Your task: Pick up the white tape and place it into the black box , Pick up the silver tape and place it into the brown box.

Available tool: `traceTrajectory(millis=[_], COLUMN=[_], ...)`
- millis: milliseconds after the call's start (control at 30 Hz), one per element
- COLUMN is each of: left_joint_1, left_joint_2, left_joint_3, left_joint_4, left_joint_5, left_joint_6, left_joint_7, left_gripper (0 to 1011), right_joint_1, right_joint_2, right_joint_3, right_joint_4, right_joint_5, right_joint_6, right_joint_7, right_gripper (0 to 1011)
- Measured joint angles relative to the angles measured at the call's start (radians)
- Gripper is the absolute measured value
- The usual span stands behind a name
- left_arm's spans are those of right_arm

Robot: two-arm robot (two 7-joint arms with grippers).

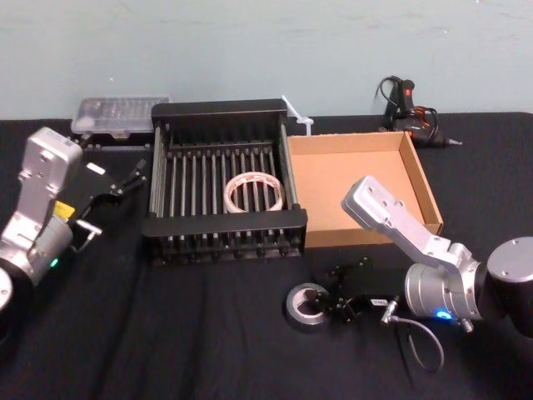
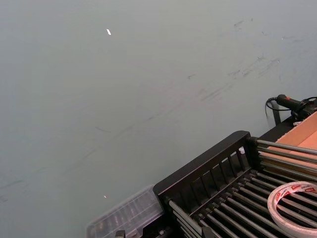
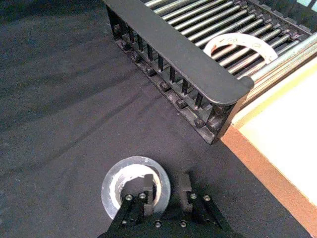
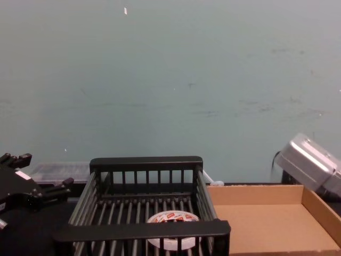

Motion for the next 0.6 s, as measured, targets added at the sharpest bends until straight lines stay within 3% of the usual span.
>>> traceTrajectory(millis=[167,600], left_joint_1=[0.000,0.000], left_joint_2=[0.000,0.000], left_joint_3=[0.000,0.000], left_joint_4=[0.000,0.000], left_joint_5=[0.000,0.000], left_joint_6=[0.000,0.000], left_joint_7=[0.000,0.000], left_gripper=[1001,1001], right_joint_1=[0.000,0.000], right_joint_2=[0.000,0.000], right_joint_3=[0.000,0.000], right_joint_4=[0.000,0.000], right_joint_5=[0.000,0.000], right_joint_6=[0.000,0.000], right_joint_7=[0.000,0.000], right_gripper=[185,168])
